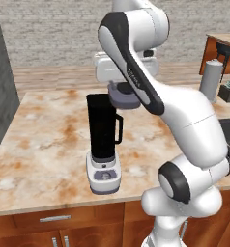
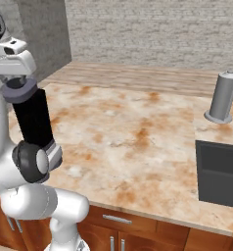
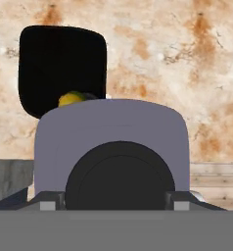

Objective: Grab the lime and lemon from the fridge, place them in the blender, close the lid, and turn on the blender to create a marinade.

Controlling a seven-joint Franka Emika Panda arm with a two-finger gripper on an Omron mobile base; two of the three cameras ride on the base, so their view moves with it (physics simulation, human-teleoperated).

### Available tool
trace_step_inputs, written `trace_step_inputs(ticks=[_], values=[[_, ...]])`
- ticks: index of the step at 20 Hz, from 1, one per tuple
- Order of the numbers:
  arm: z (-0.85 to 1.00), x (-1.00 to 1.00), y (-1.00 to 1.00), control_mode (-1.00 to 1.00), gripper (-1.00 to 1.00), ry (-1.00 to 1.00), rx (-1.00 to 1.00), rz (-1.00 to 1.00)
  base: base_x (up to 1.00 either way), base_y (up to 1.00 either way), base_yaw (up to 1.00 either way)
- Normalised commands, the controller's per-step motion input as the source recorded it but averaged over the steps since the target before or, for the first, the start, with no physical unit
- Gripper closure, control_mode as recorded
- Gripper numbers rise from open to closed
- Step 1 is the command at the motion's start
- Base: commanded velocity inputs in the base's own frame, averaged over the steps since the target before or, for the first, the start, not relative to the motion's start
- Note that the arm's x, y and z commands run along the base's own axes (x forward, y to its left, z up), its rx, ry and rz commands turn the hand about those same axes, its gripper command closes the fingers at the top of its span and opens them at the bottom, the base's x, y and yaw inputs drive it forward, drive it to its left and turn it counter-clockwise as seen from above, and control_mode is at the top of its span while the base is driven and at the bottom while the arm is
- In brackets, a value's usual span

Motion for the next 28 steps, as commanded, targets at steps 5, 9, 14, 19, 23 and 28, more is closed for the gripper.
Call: trace_step_inputs(ticks=[5, 9, 14, 19, 23, 28], values=[[0.00, 0.35, 0.22, -1.00, 1.00, 0.02, 0.00, -0.01, 0.00, 0.00, 0.00], [-0.12, 0.25, 0.25, -1.00, 1.00, 0.02, 0.00, -0.02, 0.00, 0.00, 0.00], [-0.20, 0.16, 0.15, -1.00, 1.00, 0.02, 0.00, -0.03, 0.00, 0.00, 0.00], [-0.15, 0.22, 0.03, -1.00, 1.00, 0.04, 0.00, -0.04, 0.00, 0.00, 0.00], [-0.07, 0.29, 0.00, -1.00, 1.00, 0.03, 0.00, -0.03, 0.00, 0.00, 0.00], [-0.07, 0.20, 0.05, -1.00, 1.00, 0.00, 0.00, -0.01, 0.00, 0.00, 0.00]])
